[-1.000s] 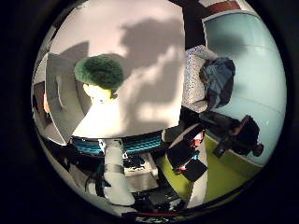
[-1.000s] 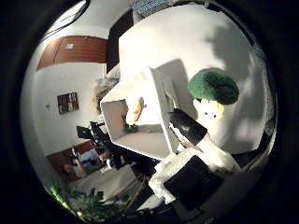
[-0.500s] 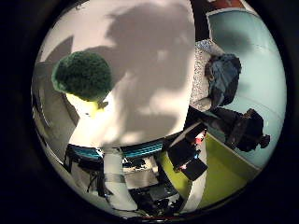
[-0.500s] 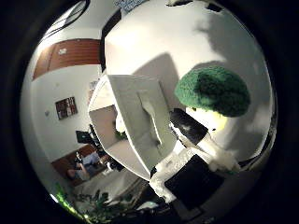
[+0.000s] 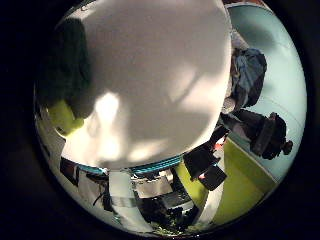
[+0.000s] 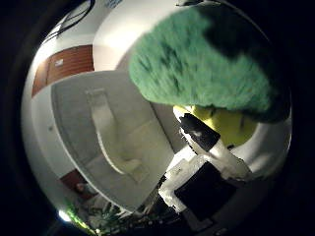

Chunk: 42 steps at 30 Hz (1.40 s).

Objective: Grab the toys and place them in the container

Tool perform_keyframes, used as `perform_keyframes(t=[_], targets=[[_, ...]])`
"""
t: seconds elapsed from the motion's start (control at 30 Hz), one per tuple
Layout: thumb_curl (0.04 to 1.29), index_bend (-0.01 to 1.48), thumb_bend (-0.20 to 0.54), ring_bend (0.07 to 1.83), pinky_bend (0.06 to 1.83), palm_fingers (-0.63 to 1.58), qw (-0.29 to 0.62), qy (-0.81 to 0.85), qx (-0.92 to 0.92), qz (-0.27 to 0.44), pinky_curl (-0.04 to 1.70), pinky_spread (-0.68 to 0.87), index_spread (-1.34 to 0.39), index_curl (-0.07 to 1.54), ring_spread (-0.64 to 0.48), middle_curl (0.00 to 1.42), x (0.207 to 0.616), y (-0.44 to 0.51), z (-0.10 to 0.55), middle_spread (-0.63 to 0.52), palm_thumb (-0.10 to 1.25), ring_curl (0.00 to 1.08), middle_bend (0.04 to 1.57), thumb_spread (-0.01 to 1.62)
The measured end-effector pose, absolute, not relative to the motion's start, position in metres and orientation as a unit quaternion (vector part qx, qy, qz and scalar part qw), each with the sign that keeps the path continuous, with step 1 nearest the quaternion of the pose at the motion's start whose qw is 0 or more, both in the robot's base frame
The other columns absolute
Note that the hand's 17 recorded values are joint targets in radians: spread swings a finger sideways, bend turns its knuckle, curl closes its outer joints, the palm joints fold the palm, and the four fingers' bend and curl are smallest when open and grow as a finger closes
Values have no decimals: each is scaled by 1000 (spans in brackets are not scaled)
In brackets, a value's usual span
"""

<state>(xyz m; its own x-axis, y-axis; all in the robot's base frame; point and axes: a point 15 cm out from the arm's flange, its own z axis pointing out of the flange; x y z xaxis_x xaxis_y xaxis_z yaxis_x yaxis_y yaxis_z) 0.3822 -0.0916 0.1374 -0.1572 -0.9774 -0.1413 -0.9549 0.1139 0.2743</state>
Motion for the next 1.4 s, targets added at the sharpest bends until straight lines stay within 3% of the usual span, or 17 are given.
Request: perform_keyframes(t=[0.1,0.13,0.2,0.23,0.3,0.33,0.37,0.5,0.6,0.83,1.4], targets=[[398,160,-18,438,533,348,42,-745,647,-158,239,506,-327,276,143,347,375,-90,123,-35,734,238,230,1151],[400,161,-18,533,507,483,42,-746,646,-157,223,482,-325,275,67,368,375,-89,122,-81,738,255,296,1147],[406,175,-14,728,563,964,42,-744,648,-157,194,214,-357,268,-109,428,375,-89,122,-167,753,284,482,1139],[413,208,-14,866,694,1190,41,-744,648,-156,251,-61,-390,313,-208,495,376,-88,123,-211,771,369,580,1126],[420,348,-10,1018,899,1286,38,-744,650,-150,344,-258,-439,408,-270,599,379,-87,128,-253,804,459,746,1119],[422,392,-10,1049,948,1266,35,-743,652,-146,365,-281,-449,436,-274,623,380,-86,133,-261,813,477,781,1119],[430,531,-4,1144,1104,1231,32,-743,654,-140,434,-282,-470,516,-284,690,382,-86,138,-285,856,526,860,1120],[466,875,1,1313,1338,1082,12,-745,658,-110,592,-247,-456,754,-280,875,390,-87,167,-314,953,646,1067,1117],[503,986,-6,1360,1415,1025,-3,-747,659,-85,678,-211,-412,865,-273,959,394,-88,194,-302,1015,707,1156,1104],[603,1070,-10,1432,1461,933,8,-740,665,-103,827,-171,-352,984,-265,1045,369,-75,234,-273,1083,800,1237,1018],[740,1099,-15,1444,1380,892,-31,-724,689,-20,1056,-152,-301,1051,-262,1076,387,-47,449,-242,1058,869,1289,898]])
